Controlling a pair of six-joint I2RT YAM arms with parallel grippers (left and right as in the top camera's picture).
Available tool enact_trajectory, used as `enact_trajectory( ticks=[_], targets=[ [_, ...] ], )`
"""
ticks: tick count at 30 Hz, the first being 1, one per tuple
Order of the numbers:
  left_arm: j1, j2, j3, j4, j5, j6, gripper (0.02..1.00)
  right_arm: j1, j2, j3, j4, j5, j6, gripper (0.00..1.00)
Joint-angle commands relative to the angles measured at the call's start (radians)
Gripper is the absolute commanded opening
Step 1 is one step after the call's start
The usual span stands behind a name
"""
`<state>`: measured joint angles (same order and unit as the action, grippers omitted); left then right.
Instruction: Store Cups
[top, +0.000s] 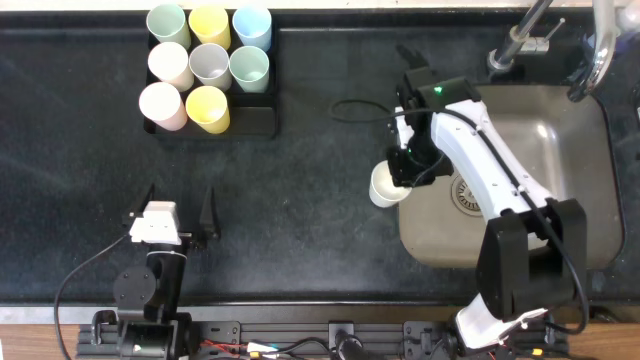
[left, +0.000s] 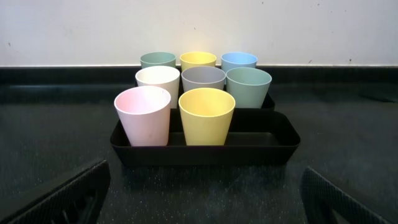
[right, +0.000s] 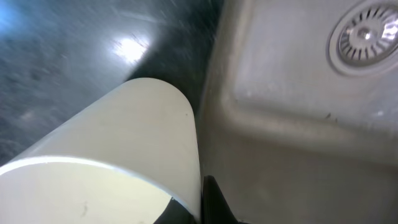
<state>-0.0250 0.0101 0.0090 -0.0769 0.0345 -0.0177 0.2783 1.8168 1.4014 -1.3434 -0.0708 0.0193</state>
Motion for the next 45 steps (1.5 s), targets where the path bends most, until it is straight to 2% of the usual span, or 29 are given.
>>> enact_trajectory(
  ticks=[1,11,17,23,30,36,41,45],
  targets=[
    [-0.003,-0.007,-0.001,-0.004,0.016,0.021,1.000,0.020,-0.048,0.162,-0.008,0.004,0.001,0.045],
    [-0.003,-0.007,-0.001,-0.004,0.016,0.021,1.000,0.064,-0.011,0.537,-0.083,0.002,0.012,0.040],
    [-0.003,-0.007,-0.001,-0.004,0.016,0.021,1.000,0.129,0.112,0.749,-0.180,0.002,0.013,0.040],
    [-0.003,-0.007,-0.001,-0.004,0.016,0.021,1.000,0.189,0.256,0.955,-0.234,-0.002,0.063,0.040],
    [-0.003,-0.007,-0.001,-0.004,0.016,0.021,1.000,0.240,0.384,1.130,-0.233,-0.158,0.082,0.042],
    [-0.003,-0.007,-0.001,-0.004,0.016,0.021,0.998,0.271,0.409,1.133,-0.186,-0.180,0.083,0.040],
    [-0.003,-0.007,-0.001,-0.004,0.016,0.021,0.998,0.291,0.435,1.132,-0.135,-0.273,0.096,0.040],
    [-0.003,-0.007,-0.001,-0.004,0.016,0.021,0.998,0.295,0.468,1.131,-0.140,-0.312,0.117,0.040]
  ],
)
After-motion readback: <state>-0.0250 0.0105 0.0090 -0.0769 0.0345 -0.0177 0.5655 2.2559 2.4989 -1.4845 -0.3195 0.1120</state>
